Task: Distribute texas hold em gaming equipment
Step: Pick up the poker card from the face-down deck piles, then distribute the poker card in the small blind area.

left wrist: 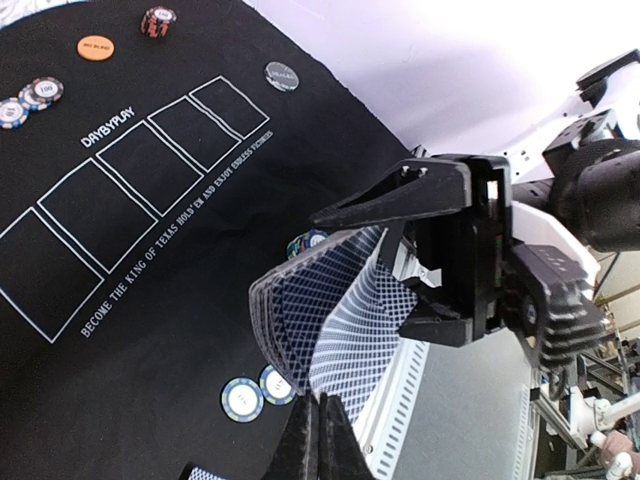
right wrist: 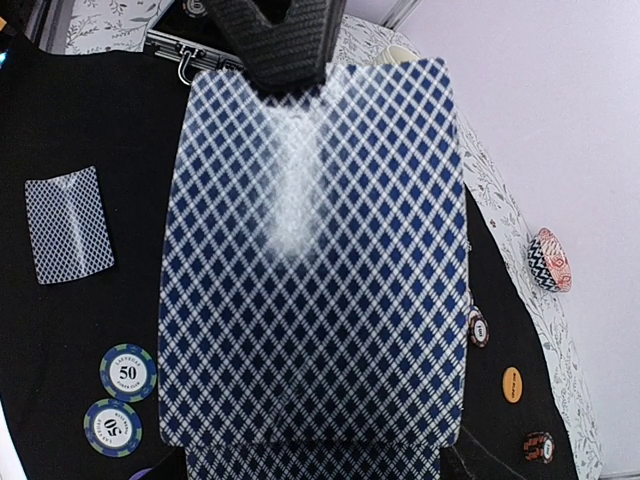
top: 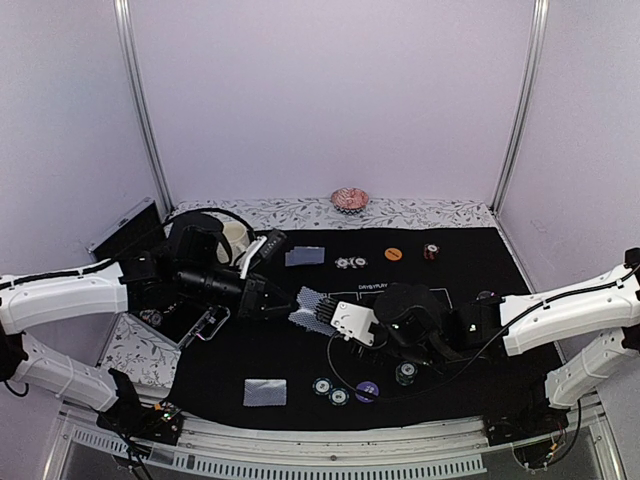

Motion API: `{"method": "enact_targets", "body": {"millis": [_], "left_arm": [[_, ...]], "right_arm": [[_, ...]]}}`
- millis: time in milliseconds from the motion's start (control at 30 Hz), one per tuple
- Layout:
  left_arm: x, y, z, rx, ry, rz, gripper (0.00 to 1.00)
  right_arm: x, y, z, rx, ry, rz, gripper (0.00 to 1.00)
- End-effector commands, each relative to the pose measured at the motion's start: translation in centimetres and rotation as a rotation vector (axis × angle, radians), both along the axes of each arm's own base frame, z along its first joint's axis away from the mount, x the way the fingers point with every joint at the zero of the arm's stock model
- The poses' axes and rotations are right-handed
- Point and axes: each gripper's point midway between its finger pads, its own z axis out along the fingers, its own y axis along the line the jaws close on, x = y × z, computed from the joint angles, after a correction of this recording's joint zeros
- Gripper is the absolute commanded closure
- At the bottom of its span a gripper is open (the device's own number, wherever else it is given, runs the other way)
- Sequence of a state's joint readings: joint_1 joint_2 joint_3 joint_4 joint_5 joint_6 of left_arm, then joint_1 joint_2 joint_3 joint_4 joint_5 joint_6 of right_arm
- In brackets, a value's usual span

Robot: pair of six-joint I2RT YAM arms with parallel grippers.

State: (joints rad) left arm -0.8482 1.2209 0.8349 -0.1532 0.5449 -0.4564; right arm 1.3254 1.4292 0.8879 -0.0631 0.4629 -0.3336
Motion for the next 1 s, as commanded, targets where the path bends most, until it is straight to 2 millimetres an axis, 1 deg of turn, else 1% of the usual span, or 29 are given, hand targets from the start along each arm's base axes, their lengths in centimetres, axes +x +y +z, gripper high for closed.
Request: {"method": "enact_targets", "body": {"millis": [0,167,333,433,500,633,733,833,867,967], "left_arm": [[-0.1,0.9,1.5,-0.056,-0.020,0.003,1.00],[-0.1,2.0,2.4,-0.098,-0.021,0.031,1.00],[-1.1,2.8,3.0,-0.139,0.004,0.032,1.00],[-1.9,4.0,2.9,-0.145,0.036,0.056,1.00],[-2.7,4.9,1.9,-0.120,0.083,0.077,1.00],[-4.6,7.0,-0.8,-0.052,0.190,0.113,1.00],[-5.3,8.4,-2.9,-0.003,0.253,0.168,1.00],[-6.0,9.1,-5.7,0.031,0.333,0.207,1.00],[-6.1,9.3,-7.0,0.052,0.356,0.223,1.00],[-6.2,9.2,-9.0,0.051,0.389,0.256,1.00]], "right_arm": [[0.8,-0.8,1.5,0.061,-0.012,-0.041,0.44],[1.0,-1.2,1.7,0.079,-0.012,-0.052,0.44],[1.5,-1.6,1.8,0.083,-0.017,-0.072,0.44],[1.6,-1.9,1.8,0.086,-0.018,-0.084,0.44],[1.8,-2.2,1.8,0.086,-0.021,-0.093,0.44],[1.9,-2.5,2.1,0.093,-0.023,-0.102,0.44],[2.0,-2.5,2.2,0.095,-0.028,-0.104,0.44],[2.0,-2.3,2.4,0.098,-0.028,-0.099,0.44],[2.0,-2.3,2.4,0.098,-0.028,-0.098,0.44],[2.0,-2.3,2.4,0.099,-0.025,-0.096,0.44]]}}
